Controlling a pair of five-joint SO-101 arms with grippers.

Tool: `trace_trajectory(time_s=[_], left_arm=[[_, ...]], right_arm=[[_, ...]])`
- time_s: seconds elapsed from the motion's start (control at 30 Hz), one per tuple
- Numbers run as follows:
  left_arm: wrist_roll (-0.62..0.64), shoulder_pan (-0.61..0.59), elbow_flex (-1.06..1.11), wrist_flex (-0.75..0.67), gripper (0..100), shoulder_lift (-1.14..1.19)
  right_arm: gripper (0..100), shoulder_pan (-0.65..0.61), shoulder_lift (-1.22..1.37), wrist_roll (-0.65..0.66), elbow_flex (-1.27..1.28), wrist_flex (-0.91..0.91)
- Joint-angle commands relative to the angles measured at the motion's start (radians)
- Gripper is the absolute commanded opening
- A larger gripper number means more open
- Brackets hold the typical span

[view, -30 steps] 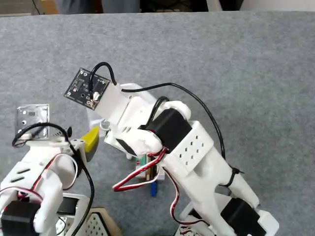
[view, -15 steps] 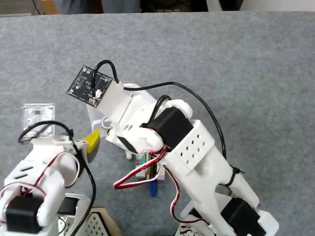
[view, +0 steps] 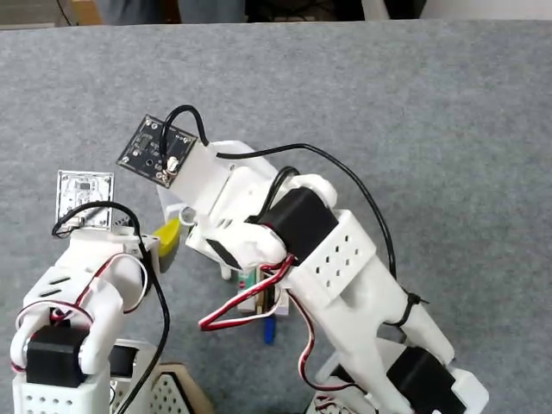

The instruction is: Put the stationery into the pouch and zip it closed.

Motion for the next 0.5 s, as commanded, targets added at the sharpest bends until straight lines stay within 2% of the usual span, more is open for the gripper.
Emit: trace_trajectory(time_s=[0.0, 0.2, 0.47], left_arm=[[-0.006, 0.01, -0.005, -0.026, 23, 0.003], [-0.008, 0.015, 0.022, -0.075, 10, 0.003], [-0.008, 0.016, 0.025, -0.074, 3, 0.003]], right_arm=[[1.3, 0.012, -0.038, 0.005, -0.053, -0.011], [1.3, 0.012, -0.038, 0.005, -0.053, -0.011], [1.3, 0.012, -0.038, 0.005, -0.051, -0.011]])
